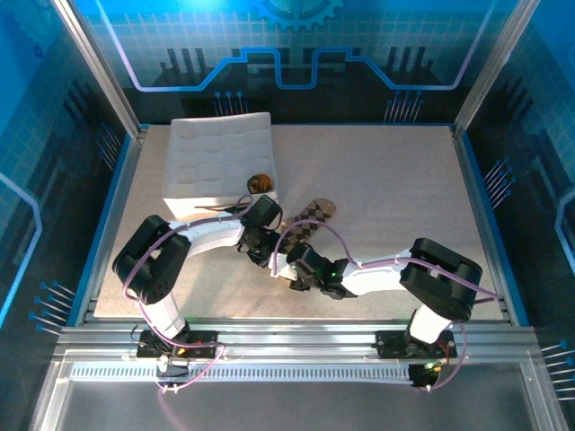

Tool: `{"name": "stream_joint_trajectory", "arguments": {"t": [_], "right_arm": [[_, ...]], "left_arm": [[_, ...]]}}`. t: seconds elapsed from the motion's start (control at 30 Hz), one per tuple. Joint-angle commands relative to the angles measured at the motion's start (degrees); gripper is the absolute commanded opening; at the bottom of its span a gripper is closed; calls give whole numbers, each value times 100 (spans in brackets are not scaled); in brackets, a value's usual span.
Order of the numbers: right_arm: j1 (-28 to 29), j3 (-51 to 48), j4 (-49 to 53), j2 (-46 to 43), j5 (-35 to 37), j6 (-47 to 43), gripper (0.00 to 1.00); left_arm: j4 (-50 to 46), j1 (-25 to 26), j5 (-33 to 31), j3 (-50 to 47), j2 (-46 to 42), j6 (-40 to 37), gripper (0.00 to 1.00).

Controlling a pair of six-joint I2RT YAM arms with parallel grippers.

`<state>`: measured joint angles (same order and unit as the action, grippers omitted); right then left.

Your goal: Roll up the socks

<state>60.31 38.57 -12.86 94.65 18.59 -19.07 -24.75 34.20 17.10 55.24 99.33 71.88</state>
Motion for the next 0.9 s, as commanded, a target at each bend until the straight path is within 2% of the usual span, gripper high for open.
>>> {"name": "stream_joint_trajectory", "arguments": {"t": [0.0, 0.13, 0.3, 0.4, 0.53, 0.73, 0.87], "right_arm": [[-75, 103, 273, 266, 41, 526, 13], [-132, 52, 418, 341, -191, 869, 3], [-280, -167, 343, 369, -877, 1167, 0], [-412, -317, 203, 418, -1432, 1389, 0], [-621, -440, 68, 507, -2011, 1687, 0], [-1022, -373, 81, 657, -2904, 2086, 0], [-1382, -188, 251, 915, -3518, 2440, 0]], "left_arm": [[-382, -84, -6, -100, 36, -75, 22], [-355, -222, -7, -145, -333, 108, 27], [-482, -498, -284, -280, -1108, 452, 60], [-712, -634, -370, -441, -1428, 559, 68], [-858, -707, -482, -800, -1836, 564, 68], [-68, -447, -215, -1346, -2094, 608, 47], [328, -123, -327, -1333, -1833, 690, 46]]}}
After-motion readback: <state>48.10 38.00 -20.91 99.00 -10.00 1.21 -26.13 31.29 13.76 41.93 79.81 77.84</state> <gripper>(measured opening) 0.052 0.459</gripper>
